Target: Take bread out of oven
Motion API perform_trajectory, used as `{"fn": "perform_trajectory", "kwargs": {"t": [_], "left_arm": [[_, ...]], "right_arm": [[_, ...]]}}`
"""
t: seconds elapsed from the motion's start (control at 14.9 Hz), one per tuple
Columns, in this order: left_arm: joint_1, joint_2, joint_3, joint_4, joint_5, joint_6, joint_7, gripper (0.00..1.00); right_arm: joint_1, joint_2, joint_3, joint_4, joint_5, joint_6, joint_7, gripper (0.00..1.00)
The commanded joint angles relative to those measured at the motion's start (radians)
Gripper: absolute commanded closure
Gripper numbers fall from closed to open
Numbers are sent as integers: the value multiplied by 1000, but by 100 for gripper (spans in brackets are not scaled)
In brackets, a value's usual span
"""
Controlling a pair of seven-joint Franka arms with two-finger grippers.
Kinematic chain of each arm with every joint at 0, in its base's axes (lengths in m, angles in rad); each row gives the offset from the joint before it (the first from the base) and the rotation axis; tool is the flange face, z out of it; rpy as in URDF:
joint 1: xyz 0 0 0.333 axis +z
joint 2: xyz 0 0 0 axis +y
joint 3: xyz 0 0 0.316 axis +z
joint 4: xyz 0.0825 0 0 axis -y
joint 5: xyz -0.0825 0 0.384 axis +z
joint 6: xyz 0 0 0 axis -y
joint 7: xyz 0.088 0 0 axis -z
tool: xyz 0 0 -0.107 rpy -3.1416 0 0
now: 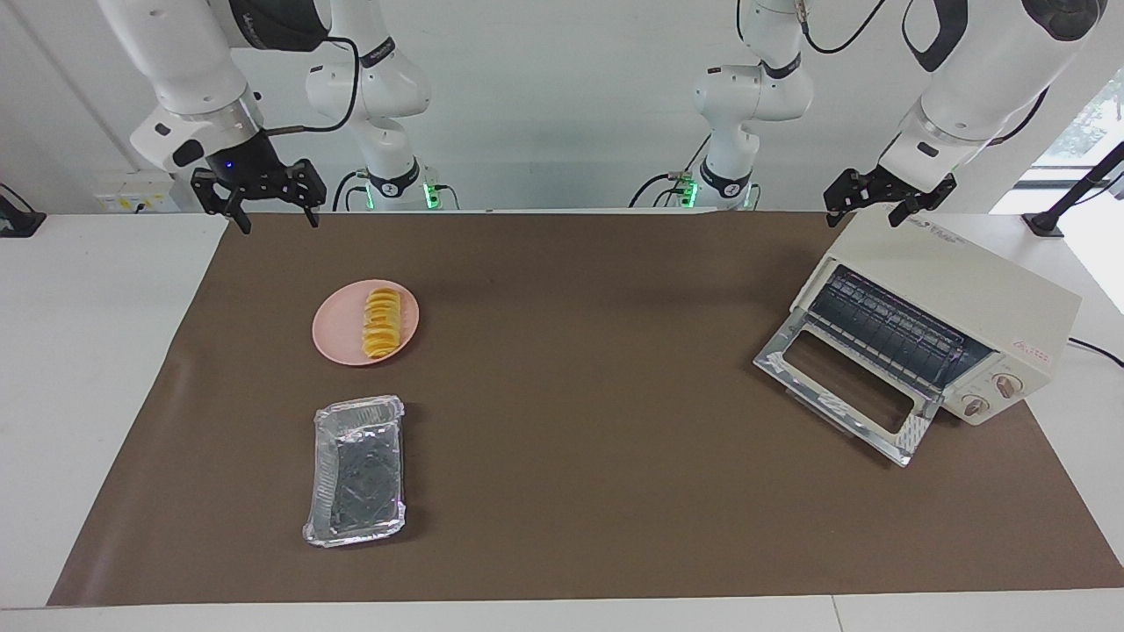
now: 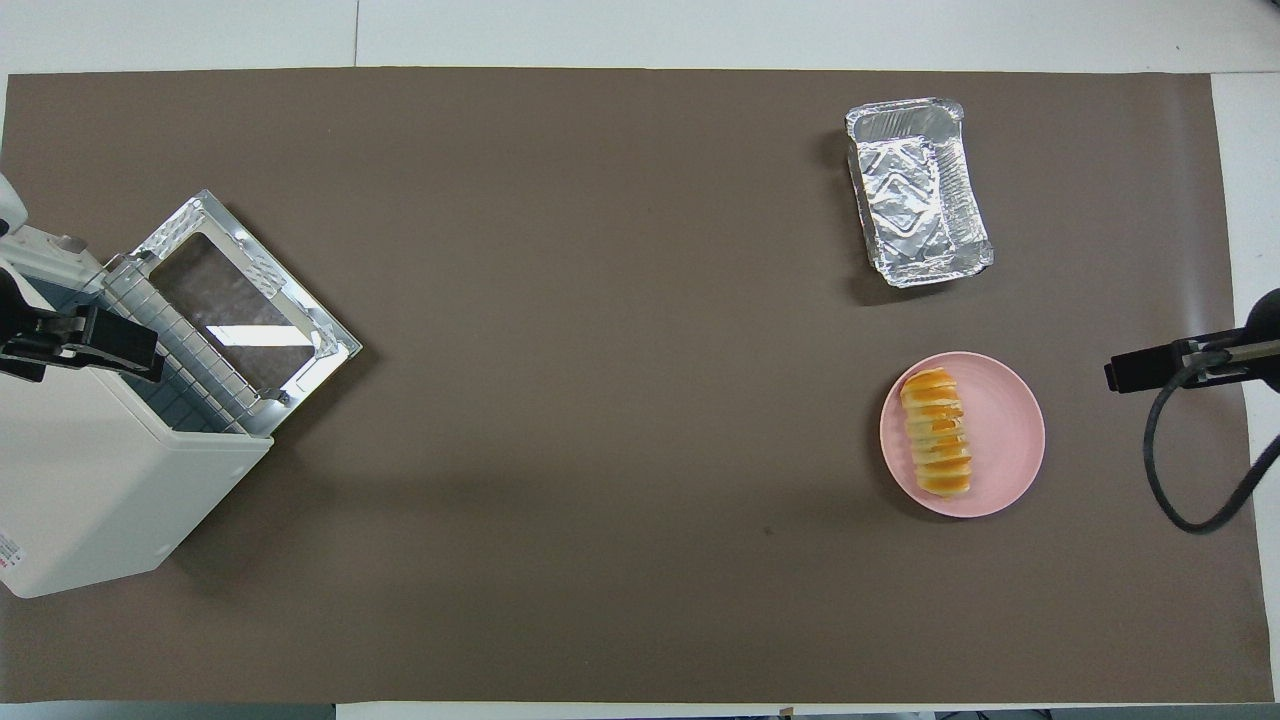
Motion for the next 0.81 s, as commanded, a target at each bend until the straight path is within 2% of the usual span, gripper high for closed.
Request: {"fn": "perform_trajectory", "kwargs": {"t": [0.0,0.13,0.27,0.54,0.74], "left_arm": [[10,-23,-5,-20,-12,13,3,0],[10,-21,-5,-20,-12,13,3,0],[10,-23,-5,-20,-12,13,3,0],[10,-21,-5,-20,-12,12,3,0],[10,-21,-5,-20,-12,12,3,0]], "right_arm": [[-54,81,7,148,35,-129,-79,0],[-57,103,7,200,35,-187,-87,0],[-56,100,7,184,28,-185,-97,0],[-56,80,7,92,17,-67,-88,0],[-71,86,9,90,14,-49,-88,0]]}}
